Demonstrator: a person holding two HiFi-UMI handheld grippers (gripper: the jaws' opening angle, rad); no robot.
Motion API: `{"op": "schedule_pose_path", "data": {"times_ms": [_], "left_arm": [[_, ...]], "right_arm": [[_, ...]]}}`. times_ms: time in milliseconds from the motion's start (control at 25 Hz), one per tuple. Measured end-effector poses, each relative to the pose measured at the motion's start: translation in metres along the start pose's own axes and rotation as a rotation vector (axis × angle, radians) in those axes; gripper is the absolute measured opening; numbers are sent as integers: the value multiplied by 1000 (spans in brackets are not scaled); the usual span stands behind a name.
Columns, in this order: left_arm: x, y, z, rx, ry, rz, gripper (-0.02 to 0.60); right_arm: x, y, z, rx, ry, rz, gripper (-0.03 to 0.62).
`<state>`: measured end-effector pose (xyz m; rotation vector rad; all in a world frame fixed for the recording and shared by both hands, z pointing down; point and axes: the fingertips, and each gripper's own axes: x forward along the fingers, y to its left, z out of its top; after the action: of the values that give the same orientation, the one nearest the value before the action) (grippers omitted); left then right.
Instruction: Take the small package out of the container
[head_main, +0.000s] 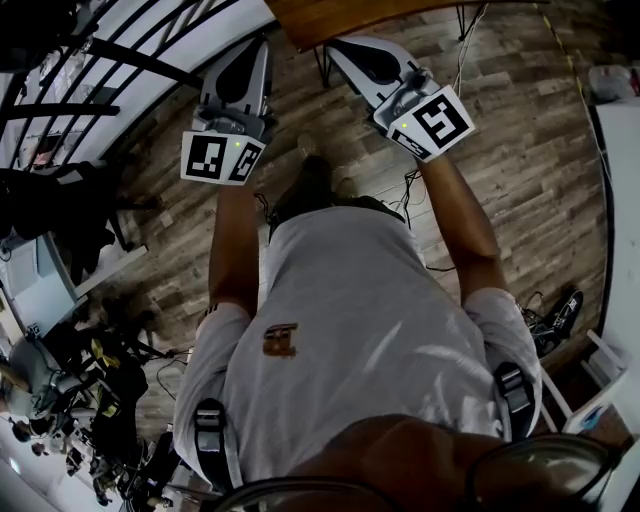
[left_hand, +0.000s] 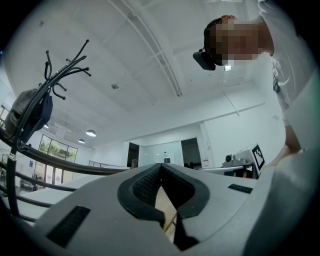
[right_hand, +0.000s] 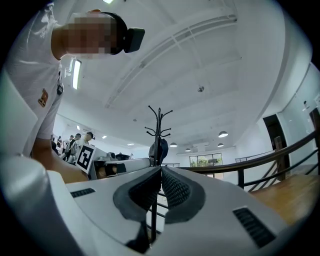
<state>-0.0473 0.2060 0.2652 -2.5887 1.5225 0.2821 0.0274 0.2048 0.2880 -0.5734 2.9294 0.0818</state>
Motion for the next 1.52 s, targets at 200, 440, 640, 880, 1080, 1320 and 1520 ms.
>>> {"op": "schedule_pose_path", "data": {"times_ms": [200,440,640,880,1080,1320,1520], "left_arm": [[21,16,-10,-2,1,-6,18],[57,48,-25,-1,0,-13,18],[88,90,-36,1,-2,-25,18],[123,145,-40,15,-3,-54,18],[145,187,-46,28,1,-91,18],[169,227,-57,31,5,-140,18],[186,253,-69,34,14,-170,18]], "right_arm": [[12,-22,-7,-1,7,-6,32],[37,-65,-16,-4,4,-17,32],[74,-102,-25,-11,13,-31,32],[123,-143,-32,-18,27,-59,32],[161,-171,-40,-23,43,-92,32],[197,-198,-50,-33,60,-134,32],[217,-216,-61,-38,72,-162,32]]}}
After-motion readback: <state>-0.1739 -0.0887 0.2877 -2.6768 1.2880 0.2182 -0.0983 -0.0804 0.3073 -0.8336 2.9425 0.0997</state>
